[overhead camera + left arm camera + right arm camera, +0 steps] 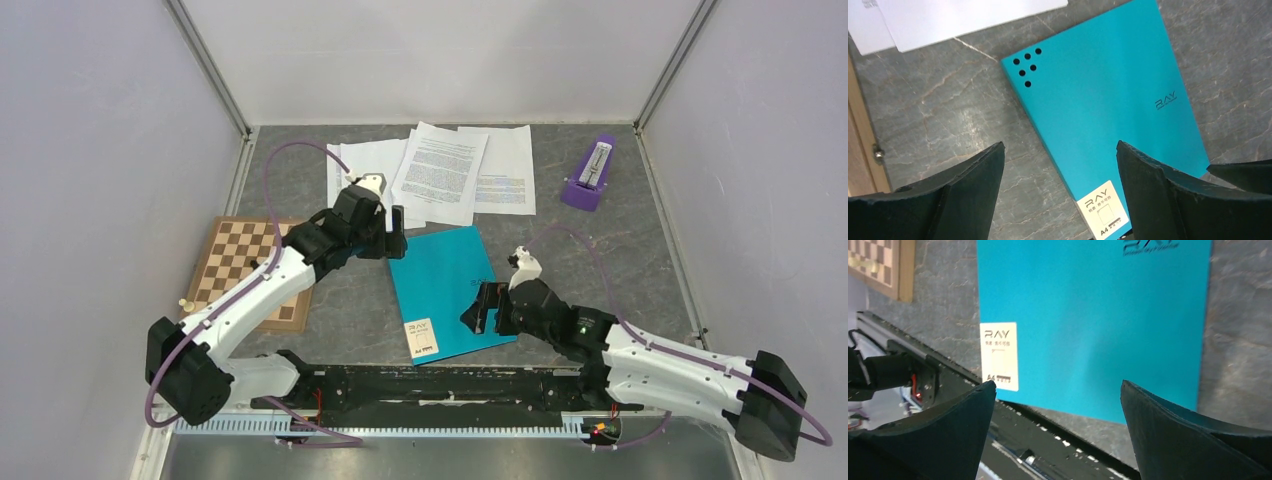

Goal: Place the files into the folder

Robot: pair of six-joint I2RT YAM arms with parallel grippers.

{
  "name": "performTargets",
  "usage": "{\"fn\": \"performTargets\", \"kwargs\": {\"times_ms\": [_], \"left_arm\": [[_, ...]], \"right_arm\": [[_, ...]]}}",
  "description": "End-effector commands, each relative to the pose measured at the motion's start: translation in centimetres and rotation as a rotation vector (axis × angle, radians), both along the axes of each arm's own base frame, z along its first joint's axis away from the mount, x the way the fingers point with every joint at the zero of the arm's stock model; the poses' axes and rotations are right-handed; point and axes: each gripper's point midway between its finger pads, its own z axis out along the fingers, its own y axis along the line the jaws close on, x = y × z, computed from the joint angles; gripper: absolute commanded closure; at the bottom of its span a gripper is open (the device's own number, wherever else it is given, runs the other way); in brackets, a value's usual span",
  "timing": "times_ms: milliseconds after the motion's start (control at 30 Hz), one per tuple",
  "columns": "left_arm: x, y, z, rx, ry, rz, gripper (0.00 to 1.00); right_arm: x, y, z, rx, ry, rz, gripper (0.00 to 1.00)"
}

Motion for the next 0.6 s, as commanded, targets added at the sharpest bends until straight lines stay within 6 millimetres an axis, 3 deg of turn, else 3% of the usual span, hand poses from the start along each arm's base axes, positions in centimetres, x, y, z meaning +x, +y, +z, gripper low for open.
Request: {"fn": "performTargets", "kwargs": {"times_ms": [0, 167, 300, 567], "left_arm": [[-0.5, -0.8, -1.6, -0.08, 0.05, 0.038, 0.11], [-1.8, -1.4, -5.4, -0.159, 0.12, 0.077, 0.11], [-3.0, -1.6, -7.0, -0.209, 0.139, 0.081, 0.11], [-5.5, -1.4, -9.5, -0.226, 0.172, 0.04, 0.11]], "right_arm": [[-0.8, 1.7, 1.1, 0.153, 0.038, -0.082, 0.02], [-4.1, 3.5, 0.0, 0.233, 0.118, -0.045, 0.02], [-6.3, 4.3, -1.5, 0.277, 0.177, -0.021, 0.02], [-7.1, 5.7, -1.6, 0.397, 0.168, -0.022, 0.02]]}}
